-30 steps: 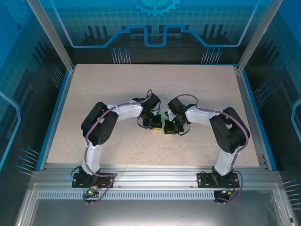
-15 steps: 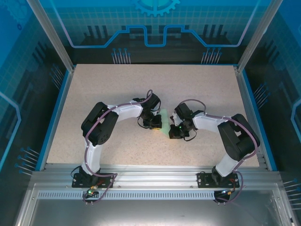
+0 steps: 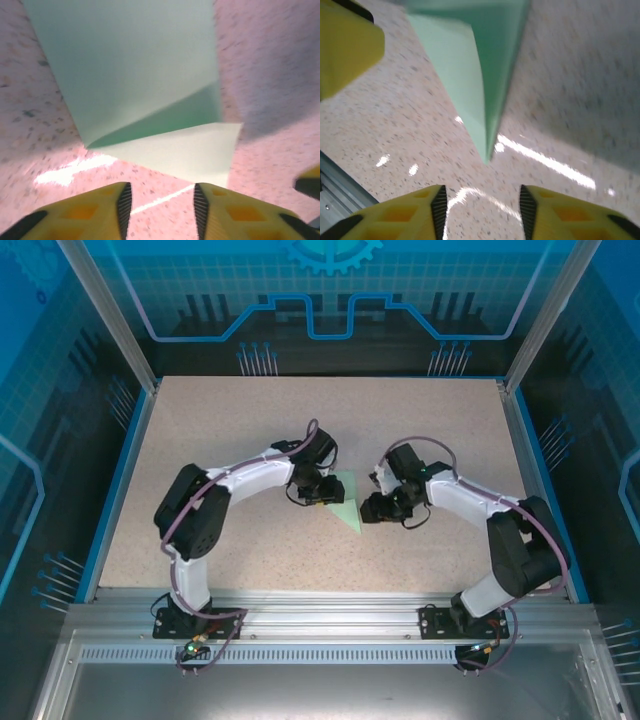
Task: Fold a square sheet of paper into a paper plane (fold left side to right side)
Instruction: Third fold the triangle at the center of the table, then fourth fold the wing at the center of the table.
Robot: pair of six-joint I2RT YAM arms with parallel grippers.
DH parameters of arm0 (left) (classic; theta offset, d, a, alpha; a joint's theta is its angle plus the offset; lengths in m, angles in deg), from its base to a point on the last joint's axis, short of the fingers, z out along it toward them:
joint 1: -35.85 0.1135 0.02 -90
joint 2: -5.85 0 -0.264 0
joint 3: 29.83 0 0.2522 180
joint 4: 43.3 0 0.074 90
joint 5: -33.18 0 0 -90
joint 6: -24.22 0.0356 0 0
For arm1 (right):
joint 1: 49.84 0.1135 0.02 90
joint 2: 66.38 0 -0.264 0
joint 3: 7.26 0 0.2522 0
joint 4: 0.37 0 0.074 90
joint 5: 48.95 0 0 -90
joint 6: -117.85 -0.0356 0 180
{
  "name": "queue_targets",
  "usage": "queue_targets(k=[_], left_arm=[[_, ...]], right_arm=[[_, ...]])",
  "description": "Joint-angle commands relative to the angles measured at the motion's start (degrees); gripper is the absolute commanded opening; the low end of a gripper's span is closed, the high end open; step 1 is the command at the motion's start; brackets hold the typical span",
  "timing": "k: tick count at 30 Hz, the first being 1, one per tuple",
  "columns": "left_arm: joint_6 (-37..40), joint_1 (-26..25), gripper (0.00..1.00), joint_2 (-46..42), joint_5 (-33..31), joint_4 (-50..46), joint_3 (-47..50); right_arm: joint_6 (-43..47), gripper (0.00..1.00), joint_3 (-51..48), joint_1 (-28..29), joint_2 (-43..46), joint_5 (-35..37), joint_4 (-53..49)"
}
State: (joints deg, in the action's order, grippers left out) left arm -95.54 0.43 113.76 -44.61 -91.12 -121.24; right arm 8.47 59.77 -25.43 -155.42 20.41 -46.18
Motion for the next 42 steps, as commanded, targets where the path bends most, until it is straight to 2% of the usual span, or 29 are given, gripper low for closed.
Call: queue_targets(k=[1,8,12,17,21,24,42], left_arm=[[0.6,0.9,0.48,-5.9,-3.8,-2.4,0.4],[-4.9,3.3,0.55,-8.1,-1.2,4.0,8.3],[-5.2,3.3,0.55,-7.6,-1.3,4.5,8.8],[-5.7,3.3,0.57,-7.1,-1.7,4.7,9.3],[-6.6,3.3,0.58,-6.6,-1.0,5.6,9.6],[-6.9,3.4,0.59,-6.1,-0.5,6.3,9.5],[-8.7,2.8,0.55,-0.1,4.8,10.8,6.6]], right_arm=[[2.9,0.51,3.3,-0.9,-3.5,-3.2,3.2],[4.0,0.52,8.1,-0.9,-11.9,-5.2,5.7],[4.5,0.46,9.9,-0.9,-15.0,-6.0,5.8],[4.6,0.31,11.1,-0.9,-17.0,-6.1,6.1],[4.7,0.11,10.7,-0.9,-16.7,-3.8,5.7],[4.8,0.03,9.9,-1.0,-15.6,-2.2,5.8],[4.6,0.01,7.6,-2.4,-13.7,-3.3,6.7]])
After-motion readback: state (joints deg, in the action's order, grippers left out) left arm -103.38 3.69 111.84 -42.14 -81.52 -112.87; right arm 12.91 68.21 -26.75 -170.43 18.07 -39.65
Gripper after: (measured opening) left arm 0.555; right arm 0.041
